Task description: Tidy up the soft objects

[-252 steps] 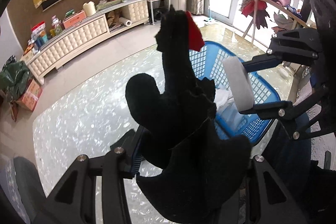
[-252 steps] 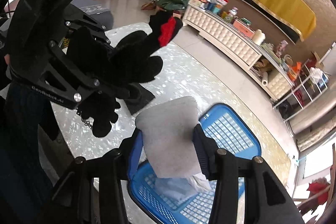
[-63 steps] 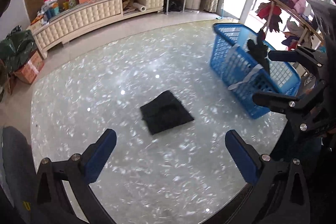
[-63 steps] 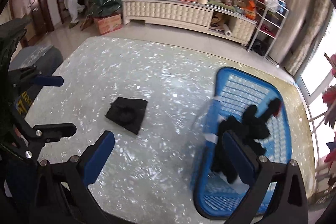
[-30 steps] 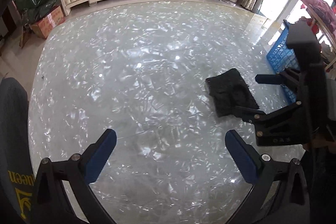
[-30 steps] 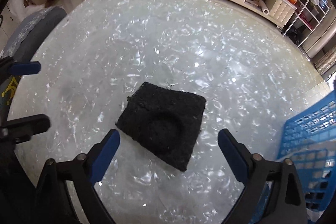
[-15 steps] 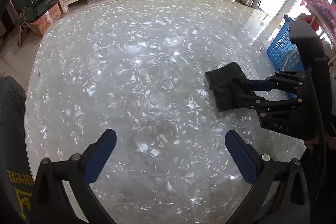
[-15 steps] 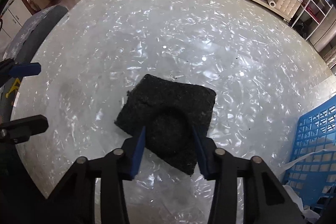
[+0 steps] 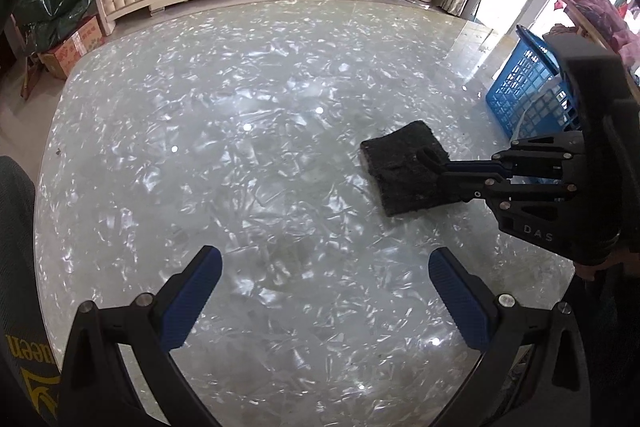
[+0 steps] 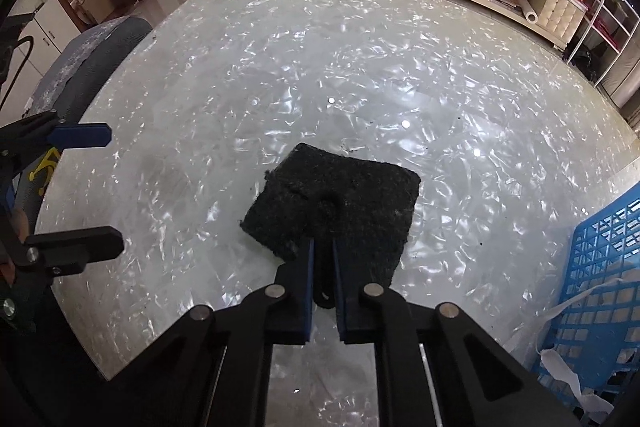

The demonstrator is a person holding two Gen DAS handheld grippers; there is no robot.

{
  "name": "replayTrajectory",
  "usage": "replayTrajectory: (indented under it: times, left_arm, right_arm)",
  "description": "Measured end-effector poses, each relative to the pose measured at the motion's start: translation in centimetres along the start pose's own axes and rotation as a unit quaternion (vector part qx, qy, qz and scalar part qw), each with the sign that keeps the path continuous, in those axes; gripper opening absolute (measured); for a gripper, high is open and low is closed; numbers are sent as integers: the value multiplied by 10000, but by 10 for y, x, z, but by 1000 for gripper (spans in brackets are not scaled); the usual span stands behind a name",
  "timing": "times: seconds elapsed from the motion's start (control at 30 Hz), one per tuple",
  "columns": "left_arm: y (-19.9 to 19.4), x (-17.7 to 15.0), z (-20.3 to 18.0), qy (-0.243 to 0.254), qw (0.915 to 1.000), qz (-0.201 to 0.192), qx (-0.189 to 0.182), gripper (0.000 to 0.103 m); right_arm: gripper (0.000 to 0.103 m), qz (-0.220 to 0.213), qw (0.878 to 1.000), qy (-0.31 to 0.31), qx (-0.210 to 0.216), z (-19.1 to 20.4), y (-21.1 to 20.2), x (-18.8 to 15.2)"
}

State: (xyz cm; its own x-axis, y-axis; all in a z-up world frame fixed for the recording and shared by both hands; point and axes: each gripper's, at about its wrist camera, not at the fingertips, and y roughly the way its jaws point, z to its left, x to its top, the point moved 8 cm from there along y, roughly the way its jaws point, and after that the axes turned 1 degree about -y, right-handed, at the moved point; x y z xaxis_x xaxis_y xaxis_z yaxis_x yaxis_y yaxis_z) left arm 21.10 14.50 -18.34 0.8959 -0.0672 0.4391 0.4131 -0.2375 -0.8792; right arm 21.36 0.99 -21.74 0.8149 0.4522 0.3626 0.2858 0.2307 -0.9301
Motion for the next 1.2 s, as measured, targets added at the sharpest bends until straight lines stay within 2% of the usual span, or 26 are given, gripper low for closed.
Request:
replayTrajectory:
  times: [0.27,0.43,0.63,0.87,1.2]
  left_arm:
    - [-2,8,-23,231,9997,-53,-116,103]
    - [3,14,-39,457,9989,2,-43,103]
    - [12,27,-55,595,9982,77,36,103]
    - [18,39,-68,719,9974,64,60,103]
    - [35,45,-69,793,9966,221,94,103]
  right_arm:
    - [8,-281,9996,-66,55,-1,-40,-2]
    - [8,-550,9984,-140,62,-5,-75,-3]
    - [8,-822,9966,-26,-73,-28,-115,-10]
    - [8,-992,9939,266,-402,-65,-150,-33]
    - [8,-862,9893,770,-890,-118,-176,-83]
